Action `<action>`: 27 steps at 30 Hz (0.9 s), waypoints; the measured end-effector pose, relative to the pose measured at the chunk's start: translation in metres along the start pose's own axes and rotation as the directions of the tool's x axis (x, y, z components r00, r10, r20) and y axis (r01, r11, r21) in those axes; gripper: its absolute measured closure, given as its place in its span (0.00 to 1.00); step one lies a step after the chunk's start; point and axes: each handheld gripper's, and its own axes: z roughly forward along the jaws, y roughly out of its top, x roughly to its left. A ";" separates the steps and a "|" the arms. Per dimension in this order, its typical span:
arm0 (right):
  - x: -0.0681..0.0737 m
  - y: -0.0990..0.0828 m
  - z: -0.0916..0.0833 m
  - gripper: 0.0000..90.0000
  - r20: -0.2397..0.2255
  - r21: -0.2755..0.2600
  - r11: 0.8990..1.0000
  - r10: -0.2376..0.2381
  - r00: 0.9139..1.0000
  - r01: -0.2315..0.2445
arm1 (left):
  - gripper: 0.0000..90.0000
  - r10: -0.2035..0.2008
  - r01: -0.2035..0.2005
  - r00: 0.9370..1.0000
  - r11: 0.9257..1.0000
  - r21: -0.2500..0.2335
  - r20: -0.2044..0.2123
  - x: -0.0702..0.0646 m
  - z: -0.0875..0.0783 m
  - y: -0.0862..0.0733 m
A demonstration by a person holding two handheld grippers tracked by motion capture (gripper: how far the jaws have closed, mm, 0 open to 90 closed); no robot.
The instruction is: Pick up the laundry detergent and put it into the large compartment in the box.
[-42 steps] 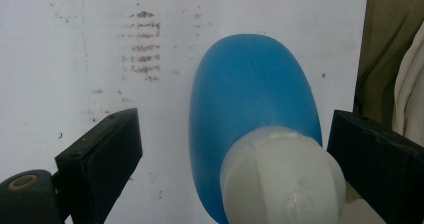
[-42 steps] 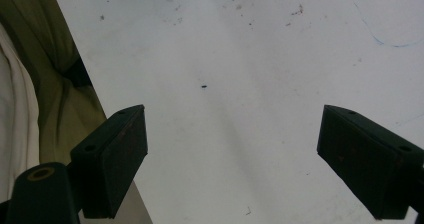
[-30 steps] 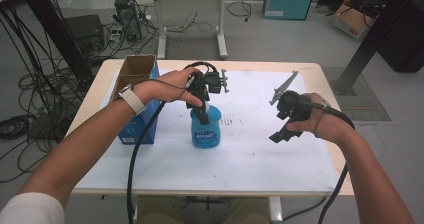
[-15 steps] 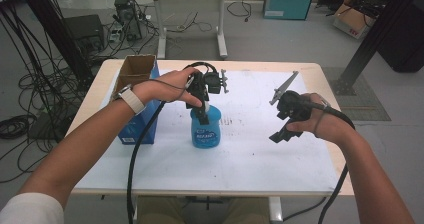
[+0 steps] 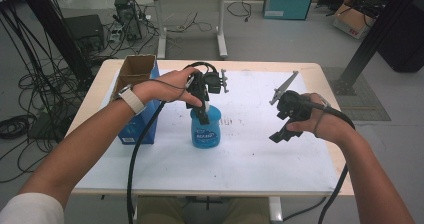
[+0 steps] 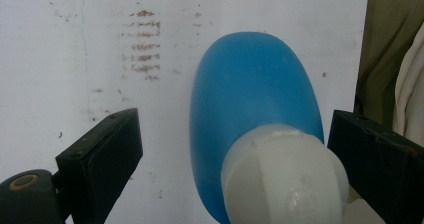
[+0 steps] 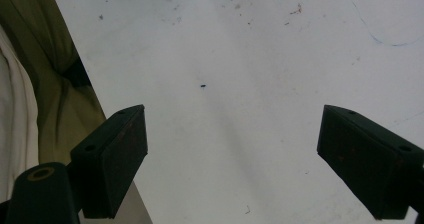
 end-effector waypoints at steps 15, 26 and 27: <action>0.000 -0.002 0.000 0.14 0.000 0.001 1.000 0.004 1.000 -0.004 | 0.09 0.002 -0.002 1.000 1.000 0.002 -0.002 0.000 0.001 0.000; 0.000 -0.001 0.001 0.14 -0.002 0.003 1.000 0.000 1.000 0.000 | 0.09 0.002 -0.002 1.000 1.000 -0.001 -0.003 0.000 0.001 0.000; 0.000 -0.001 0.001 0.14 -0.001 0.003 1.000 0.000 1.000 0.000 | 0.09 0.002 -0.002 1.000 1.000 -0.001 -0.003 0.000 0.001 0.000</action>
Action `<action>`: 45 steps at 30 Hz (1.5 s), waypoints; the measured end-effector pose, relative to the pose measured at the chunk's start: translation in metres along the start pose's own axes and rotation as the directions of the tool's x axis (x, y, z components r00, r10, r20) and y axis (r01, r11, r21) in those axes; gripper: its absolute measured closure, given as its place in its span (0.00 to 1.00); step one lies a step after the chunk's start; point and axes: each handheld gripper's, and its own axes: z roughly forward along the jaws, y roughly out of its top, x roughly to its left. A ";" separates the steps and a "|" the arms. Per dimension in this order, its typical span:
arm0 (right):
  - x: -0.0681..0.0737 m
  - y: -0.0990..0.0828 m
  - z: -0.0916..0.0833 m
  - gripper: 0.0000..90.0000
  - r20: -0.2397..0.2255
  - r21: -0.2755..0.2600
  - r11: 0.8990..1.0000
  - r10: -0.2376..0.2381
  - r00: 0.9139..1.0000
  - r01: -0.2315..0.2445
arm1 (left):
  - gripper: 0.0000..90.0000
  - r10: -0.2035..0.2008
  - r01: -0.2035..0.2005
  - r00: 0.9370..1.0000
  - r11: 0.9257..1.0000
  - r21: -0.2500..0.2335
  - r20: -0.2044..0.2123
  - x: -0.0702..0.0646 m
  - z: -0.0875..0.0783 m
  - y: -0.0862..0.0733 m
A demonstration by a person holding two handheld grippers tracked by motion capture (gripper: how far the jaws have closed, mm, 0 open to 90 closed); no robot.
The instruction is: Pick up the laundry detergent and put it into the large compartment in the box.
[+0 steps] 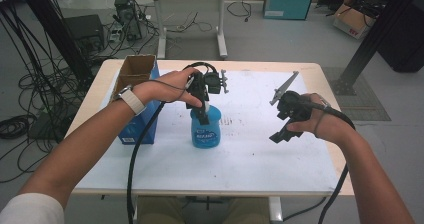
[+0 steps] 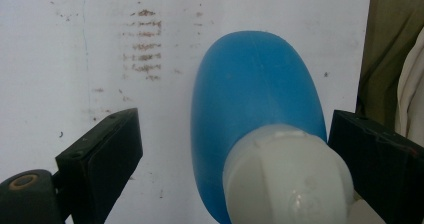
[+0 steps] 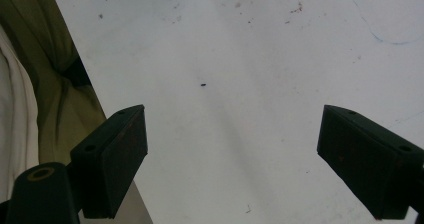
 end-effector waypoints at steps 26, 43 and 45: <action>0.000 -0.002 0.001 0.14 -0.002 0.001 1.000 0.005 1.000 -0.005 | 0.08 0.011 -0.010 1.000 1.000 0.011 -0.008 -0.003 0.005 0.004; 0.001 -0.003 0.002 0.14 -0.003 0.002 1.000 0.007 1.000 -0.007 | 0.10 0.021 -0.020 0.999 0.999 0.041 -0.025 -0.004 0.012 0.006; 0.001 -0.004 0.002 0.14 -0.004 0.001 1.000 0.011 1.000 -0.011 | 0.10 0.023 -0.022 0.999 0.999 0.040 -0.025 -0.004 0.012 0.007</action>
